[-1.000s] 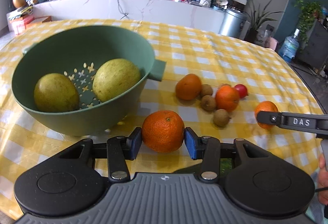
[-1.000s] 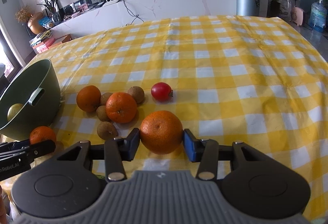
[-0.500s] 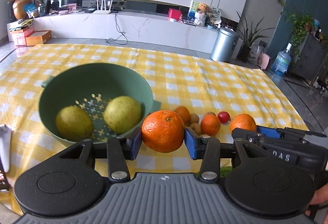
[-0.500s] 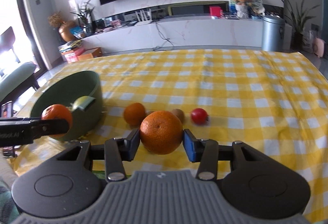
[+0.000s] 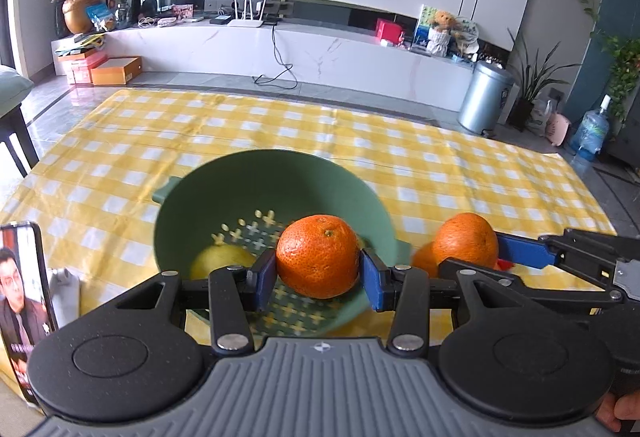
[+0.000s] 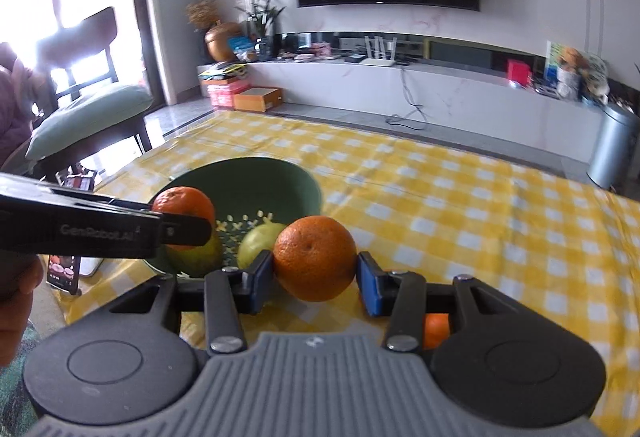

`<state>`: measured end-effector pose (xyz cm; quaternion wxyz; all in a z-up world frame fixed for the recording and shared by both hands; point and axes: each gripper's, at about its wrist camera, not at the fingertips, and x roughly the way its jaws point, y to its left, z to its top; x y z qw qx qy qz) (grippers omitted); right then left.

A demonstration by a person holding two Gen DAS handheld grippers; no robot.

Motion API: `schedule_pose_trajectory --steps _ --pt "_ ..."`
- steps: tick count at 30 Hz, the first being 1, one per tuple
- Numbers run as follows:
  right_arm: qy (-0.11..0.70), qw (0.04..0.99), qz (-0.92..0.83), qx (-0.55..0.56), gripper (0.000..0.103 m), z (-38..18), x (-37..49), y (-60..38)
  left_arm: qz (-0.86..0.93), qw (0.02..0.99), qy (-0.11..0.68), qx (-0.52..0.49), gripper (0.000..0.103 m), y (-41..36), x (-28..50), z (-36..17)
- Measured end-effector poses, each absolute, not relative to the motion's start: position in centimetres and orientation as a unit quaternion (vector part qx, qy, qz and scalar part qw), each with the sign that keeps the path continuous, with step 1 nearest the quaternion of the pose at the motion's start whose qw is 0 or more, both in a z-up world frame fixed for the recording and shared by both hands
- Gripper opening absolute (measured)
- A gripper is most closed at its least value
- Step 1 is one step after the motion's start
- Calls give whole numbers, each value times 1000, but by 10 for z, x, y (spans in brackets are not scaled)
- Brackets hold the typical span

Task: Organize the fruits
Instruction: 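Carry both oranges over the colander and release them inside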

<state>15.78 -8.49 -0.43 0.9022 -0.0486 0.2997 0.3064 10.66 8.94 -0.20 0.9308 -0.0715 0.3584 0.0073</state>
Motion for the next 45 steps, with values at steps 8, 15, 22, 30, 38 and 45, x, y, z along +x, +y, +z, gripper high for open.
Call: schedule_pose_trajectory --steps 8,15,22,30,38,45 --pt "308 885 332 -105 43 -9 192 -41 20 926 373 -60 50 108 133 -11" --pt "301 874 347 -157 43 -14 214 -10 24 923 379 -65 50 126 150 -22" --pt "306 863 351 -195 43 -24 229 16 27 923 380 -60 50 133 164 -32" --pt "316 854 350 -222 43 -38 242 32 25 915 398 -67 50 141 172 -45" --pt "320 844 359 -239 43 -45 249 45 36 910 407 -75 51 147 174 -49" --pt "326 838 361 -246 42 -48 250 48 39 913 401 -66 55 146 173 -50"
